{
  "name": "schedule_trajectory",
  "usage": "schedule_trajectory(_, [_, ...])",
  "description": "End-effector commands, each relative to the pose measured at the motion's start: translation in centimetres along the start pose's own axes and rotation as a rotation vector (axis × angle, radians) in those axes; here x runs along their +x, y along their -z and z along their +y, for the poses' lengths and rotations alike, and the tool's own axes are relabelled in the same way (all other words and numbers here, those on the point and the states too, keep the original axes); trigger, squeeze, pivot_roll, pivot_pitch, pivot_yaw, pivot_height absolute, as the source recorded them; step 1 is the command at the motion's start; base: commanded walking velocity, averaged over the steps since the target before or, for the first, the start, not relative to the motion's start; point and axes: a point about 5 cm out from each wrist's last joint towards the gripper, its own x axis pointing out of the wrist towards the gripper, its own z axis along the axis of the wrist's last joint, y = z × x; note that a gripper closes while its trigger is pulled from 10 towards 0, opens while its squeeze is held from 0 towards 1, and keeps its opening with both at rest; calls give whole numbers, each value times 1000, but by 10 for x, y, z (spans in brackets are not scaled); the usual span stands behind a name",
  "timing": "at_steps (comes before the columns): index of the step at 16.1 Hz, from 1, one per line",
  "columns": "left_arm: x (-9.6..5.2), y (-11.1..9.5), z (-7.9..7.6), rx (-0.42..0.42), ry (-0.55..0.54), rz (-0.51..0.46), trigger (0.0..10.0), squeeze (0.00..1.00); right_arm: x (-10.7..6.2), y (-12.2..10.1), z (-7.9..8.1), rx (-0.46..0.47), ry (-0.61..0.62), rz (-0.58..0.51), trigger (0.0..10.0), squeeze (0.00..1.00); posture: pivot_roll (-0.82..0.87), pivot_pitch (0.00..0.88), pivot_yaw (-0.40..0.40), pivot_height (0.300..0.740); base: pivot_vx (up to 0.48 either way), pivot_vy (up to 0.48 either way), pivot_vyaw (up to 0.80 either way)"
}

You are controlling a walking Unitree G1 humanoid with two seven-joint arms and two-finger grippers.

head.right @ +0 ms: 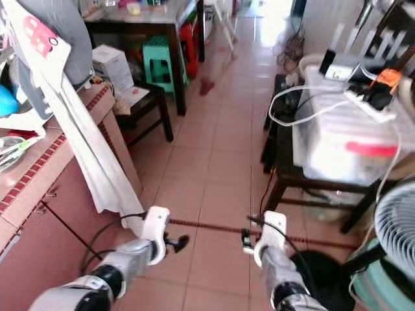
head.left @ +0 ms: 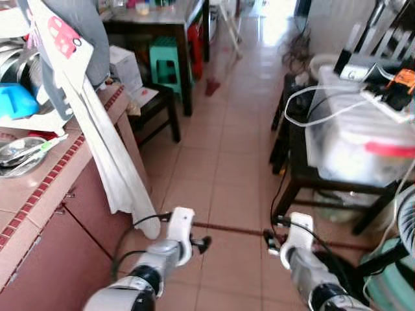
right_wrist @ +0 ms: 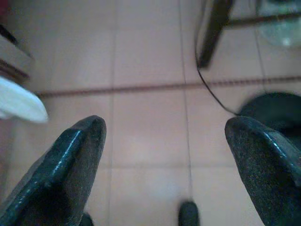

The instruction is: Kitchen organization

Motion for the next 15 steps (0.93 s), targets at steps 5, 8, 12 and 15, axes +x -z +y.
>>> schedule_trajectory(5, [-2,3,8,-40,-18,2,10000,0,-5,26,-9,14,29,100,10000,0,-15,0,28,740,0,0,0])
schedule_trajectory(8, [-2,0,8,-42,-15,-22,10000,0,-5,23,-9,6,18,78,10000,0,-9,0,6,740,0,0,0])
schedule_trajectory(12, [-3,-1,11,-92,-20,-44,10000,0,-4,24,-3,-81,-25,94,10000,0,-8,0,9,740,0,0,525])
schedule_trajectory(15, [-5,-17,17,-53,-55,-140,10000,0,-4,26,-3,-44,-25,98,10000,0,-7,0,17,740,0,0,800])
